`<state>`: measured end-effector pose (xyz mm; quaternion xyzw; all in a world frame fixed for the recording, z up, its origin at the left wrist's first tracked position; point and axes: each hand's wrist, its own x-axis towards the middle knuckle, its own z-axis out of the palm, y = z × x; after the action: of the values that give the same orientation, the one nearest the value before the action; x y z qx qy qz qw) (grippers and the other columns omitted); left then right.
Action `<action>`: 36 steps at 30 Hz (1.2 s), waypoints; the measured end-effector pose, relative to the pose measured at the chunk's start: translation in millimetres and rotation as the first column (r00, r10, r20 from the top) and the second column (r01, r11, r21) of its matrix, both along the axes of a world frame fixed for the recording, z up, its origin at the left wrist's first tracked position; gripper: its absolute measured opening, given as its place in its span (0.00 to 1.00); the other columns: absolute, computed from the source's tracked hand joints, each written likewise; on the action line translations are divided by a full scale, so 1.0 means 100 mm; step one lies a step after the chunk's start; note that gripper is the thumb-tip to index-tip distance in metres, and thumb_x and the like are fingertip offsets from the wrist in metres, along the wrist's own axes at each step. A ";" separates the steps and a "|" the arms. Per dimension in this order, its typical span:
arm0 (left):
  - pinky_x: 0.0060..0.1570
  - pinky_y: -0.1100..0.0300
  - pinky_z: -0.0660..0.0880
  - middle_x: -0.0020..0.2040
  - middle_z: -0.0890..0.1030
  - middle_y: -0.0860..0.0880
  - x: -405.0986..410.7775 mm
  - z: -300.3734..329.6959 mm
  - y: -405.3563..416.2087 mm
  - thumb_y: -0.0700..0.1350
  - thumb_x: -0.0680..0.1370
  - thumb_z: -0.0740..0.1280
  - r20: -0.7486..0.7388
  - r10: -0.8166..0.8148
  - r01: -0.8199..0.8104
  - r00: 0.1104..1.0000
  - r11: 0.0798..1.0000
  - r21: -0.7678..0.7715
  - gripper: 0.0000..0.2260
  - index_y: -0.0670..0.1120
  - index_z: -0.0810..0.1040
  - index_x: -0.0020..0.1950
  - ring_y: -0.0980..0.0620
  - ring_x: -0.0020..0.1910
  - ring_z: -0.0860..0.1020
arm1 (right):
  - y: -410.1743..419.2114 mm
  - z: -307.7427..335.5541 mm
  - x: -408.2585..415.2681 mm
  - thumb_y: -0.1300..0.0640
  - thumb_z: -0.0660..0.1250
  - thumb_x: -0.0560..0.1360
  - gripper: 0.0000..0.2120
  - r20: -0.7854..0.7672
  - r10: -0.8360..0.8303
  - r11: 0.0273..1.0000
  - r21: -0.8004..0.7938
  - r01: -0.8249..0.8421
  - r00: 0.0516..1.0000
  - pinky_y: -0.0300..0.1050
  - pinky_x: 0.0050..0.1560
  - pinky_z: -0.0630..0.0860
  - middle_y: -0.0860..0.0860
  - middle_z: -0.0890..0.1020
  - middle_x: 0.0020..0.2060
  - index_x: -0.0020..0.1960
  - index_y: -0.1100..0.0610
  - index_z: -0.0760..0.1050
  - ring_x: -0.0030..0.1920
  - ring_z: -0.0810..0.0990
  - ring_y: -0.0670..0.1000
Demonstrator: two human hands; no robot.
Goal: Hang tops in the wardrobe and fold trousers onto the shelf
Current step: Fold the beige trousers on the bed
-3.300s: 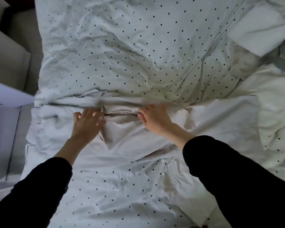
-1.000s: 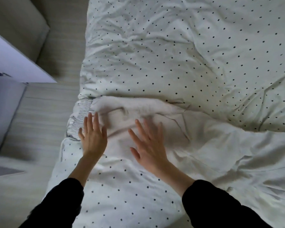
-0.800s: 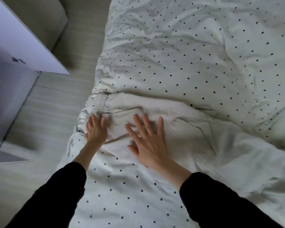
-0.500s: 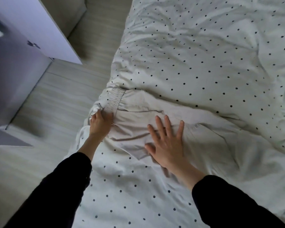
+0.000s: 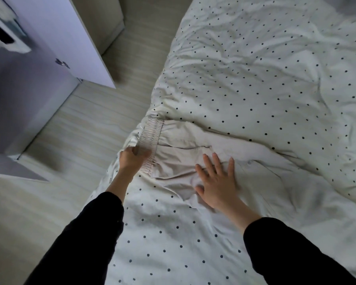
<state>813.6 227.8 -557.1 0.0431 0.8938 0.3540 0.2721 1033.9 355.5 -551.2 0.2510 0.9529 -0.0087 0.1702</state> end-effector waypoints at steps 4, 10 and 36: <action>0.41 0.56 0.69 0.39 0.76 0.47 0.11 0.26 -0.12 0.46 0.70 0.75 0.071 0.046 -0.054 0.996 0.992 0.116 0.13 0.44 0.75 0.48 0.47 0.43 0.72 | -0.09 0.15 0.15 0.42 0.68 0.63 0.25 -0.059 0.037 0.999 0.033 -0.035 0.998 0.67 0.64 0.59 0.56 0.78 0.62 0.56 0.53 0.82 0.64 0.75 0.58; 0.55 0.59 0.71 0.59 0.71 0.40 0.61 0.91 0.03 0.44 0.73 0.72 -0.332 -0.121 0.161 0.936 0.982 0.096 0.17 0.40 0.77 0.59 0.42 0.52 0.75 | -0.06 0.59 0.46 0.48 0.59 0.72 0.21 -0.251 -0.086 0.993 -0.096 0.064 0.964 0.70 0.50 0.75 0.57 0.78 0.62 0.58 0.56 0.80 0.60 0.79 0.56; 0.63 0.44 0.65 0.69 0.68 0.39 1.99 0.77 0.62 0.46 0.79 0.62 -0.390 -0.672 0.648 0.629 0.731 -0.215 0.21 0.40 0.66 0.71 0.39 0.68 0.66 | 0.03 0.90 1.77 0.49 0.55 0.74 0.22 -0.402 -0.298 0.955 -0.123 0.271 0.866 0.64 0.66 0.67 0.59 0.70 0.69 0.64 0.56 0.75 0.71 0.66 0.61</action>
<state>1012.1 290.3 -480.2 0.4390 0.8619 0.1858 0.1729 1210.7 358.9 -461.6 0.3755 0.9189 -0.1167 -0.0322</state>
